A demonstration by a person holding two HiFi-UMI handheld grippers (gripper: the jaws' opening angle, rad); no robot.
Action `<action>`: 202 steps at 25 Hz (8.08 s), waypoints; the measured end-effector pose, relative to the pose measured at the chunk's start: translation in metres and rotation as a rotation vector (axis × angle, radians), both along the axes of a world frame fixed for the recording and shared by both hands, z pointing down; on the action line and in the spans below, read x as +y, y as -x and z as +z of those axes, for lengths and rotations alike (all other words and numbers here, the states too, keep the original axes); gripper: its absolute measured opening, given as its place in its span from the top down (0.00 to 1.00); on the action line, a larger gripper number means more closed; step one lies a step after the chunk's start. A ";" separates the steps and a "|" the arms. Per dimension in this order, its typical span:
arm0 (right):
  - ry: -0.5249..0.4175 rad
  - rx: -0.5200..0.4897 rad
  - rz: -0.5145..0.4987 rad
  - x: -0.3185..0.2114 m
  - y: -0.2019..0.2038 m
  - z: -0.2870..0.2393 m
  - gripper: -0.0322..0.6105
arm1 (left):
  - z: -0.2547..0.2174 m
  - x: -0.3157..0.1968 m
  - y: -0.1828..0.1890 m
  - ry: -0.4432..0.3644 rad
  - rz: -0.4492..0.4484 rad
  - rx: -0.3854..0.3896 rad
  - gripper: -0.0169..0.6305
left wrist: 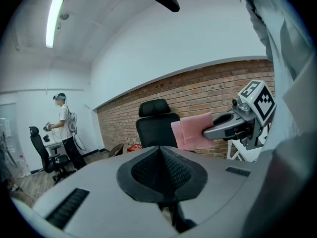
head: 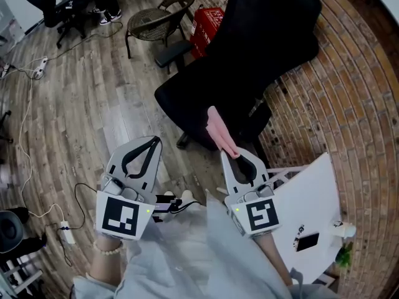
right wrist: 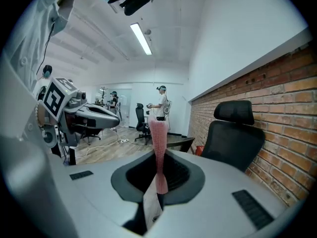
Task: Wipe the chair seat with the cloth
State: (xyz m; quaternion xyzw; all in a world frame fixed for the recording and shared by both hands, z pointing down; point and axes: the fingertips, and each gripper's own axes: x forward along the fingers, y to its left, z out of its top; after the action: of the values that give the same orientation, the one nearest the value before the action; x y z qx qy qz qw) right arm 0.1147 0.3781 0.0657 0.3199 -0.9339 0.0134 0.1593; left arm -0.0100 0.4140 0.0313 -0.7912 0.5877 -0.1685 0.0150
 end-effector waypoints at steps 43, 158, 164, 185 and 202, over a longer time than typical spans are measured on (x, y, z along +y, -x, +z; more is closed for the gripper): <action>-0.073 -0.022 -0.013 -0.195 0.036 0.008 0.86 | -0.007 -0.181 0.040 -0.035 -0.037 -0.038 0.95; 0.419 0.447 0.244 -0.610 0.104 0.550 0.86 | 0.335 -0.517 0.108 0.323 0.299 -0.013 0.95; 0.444 0.481 0.351 -0.621 0.048 0.555 0.86 | 0.339 -0.519 0.106 0.335 0.311 -0.022 0.95; 0.601 0.286 0.365 -0.549 0.067 0.560 0.86 | 0.332 -0.500 0.104 0.334 0.257 -0.022 0.95; 0.669 0.206 0.051 -0.436 0.213 0.540 0.86 | 0.331 -0.471 0.133 0.338 0.188 -0.028 0.95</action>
State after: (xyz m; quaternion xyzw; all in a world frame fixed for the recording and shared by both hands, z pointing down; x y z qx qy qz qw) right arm -0.0986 -0.0581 0.6062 0.2729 -0.8484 0.2905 0.3483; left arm -0.1428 -0.0569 0.3624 -0.8313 0.4744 -0.2736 -0.0945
